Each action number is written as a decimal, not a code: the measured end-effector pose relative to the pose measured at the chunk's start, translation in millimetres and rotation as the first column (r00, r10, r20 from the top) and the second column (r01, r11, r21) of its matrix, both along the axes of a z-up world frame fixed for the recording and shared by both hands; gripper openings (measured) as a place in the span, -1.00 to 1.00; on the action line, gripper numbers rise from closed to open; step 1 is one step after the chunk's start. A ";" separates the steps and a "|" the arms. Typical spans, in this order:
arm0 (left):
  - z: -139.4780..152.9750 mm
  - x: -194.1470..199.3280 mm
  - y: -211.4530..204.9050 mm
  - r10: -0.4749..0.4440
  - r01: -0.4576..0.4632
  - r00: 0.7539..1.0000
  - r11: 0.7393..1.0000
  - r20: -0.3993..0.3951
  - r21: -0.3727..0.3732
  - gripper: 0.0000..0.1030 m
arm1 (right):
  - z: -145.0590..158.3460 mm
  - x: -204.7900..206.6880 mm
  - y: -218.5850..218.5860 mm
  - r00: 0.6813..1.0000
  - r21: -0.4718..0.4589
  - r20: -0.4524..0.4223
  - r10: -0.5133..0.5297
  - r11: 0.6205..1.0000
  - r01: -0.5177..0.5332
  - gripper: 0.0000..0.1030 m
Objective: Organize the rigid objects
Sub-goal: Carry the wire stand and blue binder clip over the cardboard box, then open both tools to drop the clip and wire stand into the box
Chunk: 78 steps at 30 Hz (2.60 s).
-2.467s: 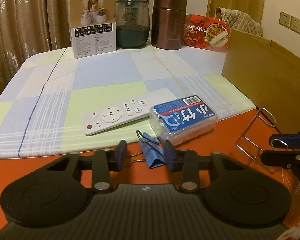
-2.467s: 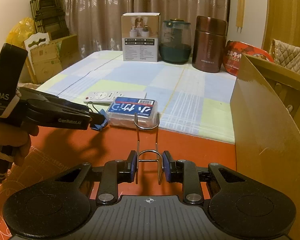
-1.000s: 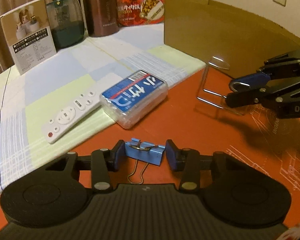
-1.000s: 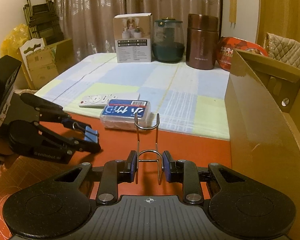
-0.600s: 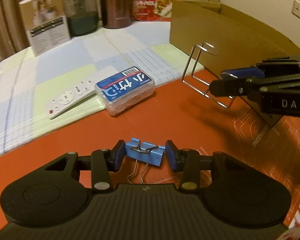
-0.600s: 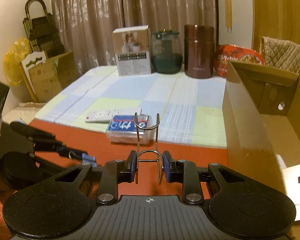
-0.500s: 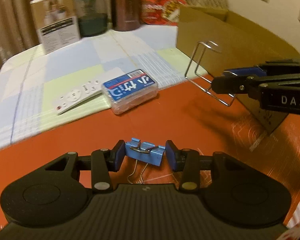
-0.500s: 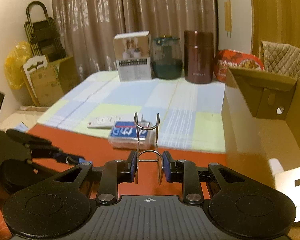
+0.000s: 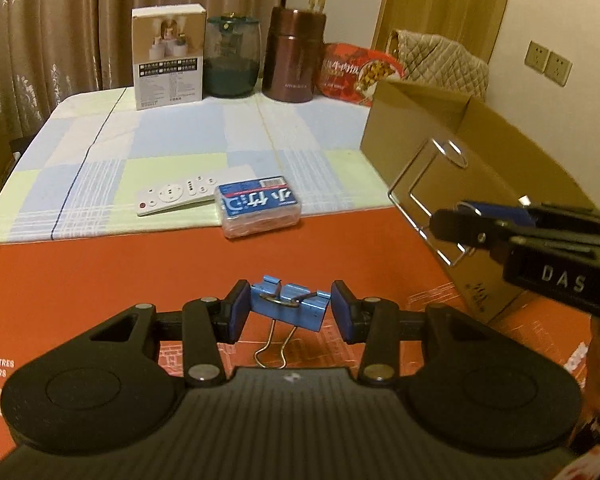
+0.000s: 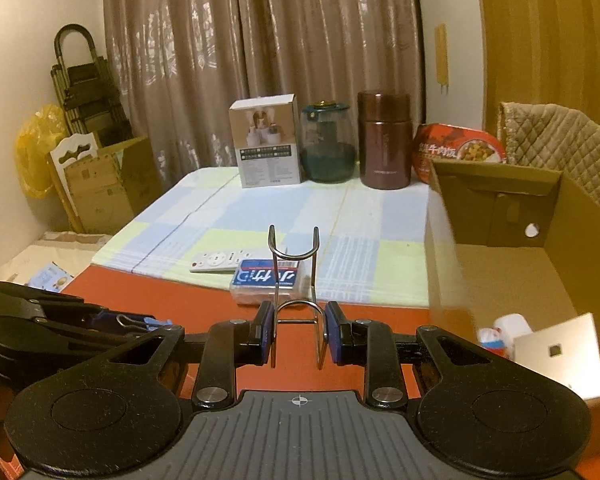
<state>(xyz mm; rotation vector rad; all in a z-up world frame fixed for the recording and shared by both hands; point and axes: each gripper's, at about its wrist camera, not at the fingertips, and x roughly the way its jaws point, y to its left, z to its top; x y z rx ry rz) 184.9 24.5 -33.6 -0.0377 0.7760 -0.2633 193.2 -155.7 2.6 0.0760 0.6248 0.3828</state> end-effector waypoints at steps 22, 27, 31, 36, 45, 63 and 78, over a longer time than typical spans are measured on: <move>78.3 -31.8 -85.7 -0.138 0.139 0.983 0.990 0.119 0.002 -0.26 | 72.0 -57.4 -102.7 0.982 0.005 0.061 -0.176 0.984 0.176 -0.53; 91.7 -7.5 -118.1 -0.187 0.188 0.972 0.982 0.144 0.011 -0.26 | 82.2 -36.3 -144.0 0.973 -0.010 0.054 -0.223 0.975 0.224 -0.53; 94.5 19.9 -147.0 -0.233 0.235 0.962 0.972 0.146 0.006 -0.26 | 82.3 -6.6 -176.2 0.967 -0.023 0.024 -0.252 0.967 0.253 -0.53; 89.2 60.9 -183.3 -0.271 0.272 0.954 0.962 0.130 0.013 -0.26 | 71.3 32.7 -201.8 0.967 -0.016 -0.024 -0.252 0.968 0.252 -0.53; 63.4 122.0 -216.2 -0.295 0.292 0.952 0.955 0.086 0.048 -0.26 | 38.4 99.3 -222.8 0.967 -0.018 -0.112 -0.230 0.973 0.229 -0.53; 55.9 158.9 -220.9 -0.240 0.228 0.962 0.968 0.129 0.103 -0.13 | 11.5 121.5 -236.9 0.960 0.013 -0.158 -0.230 0.972 0.234 -0.53; 65.1 147.8 -206.2 -0.235 0.225 0.964 0.970 0.121 0.093 -0.13 | 12.0 121.5 -231.9 0.960 -0.007 -0.162 -0.230 0.973 0.232 -0.53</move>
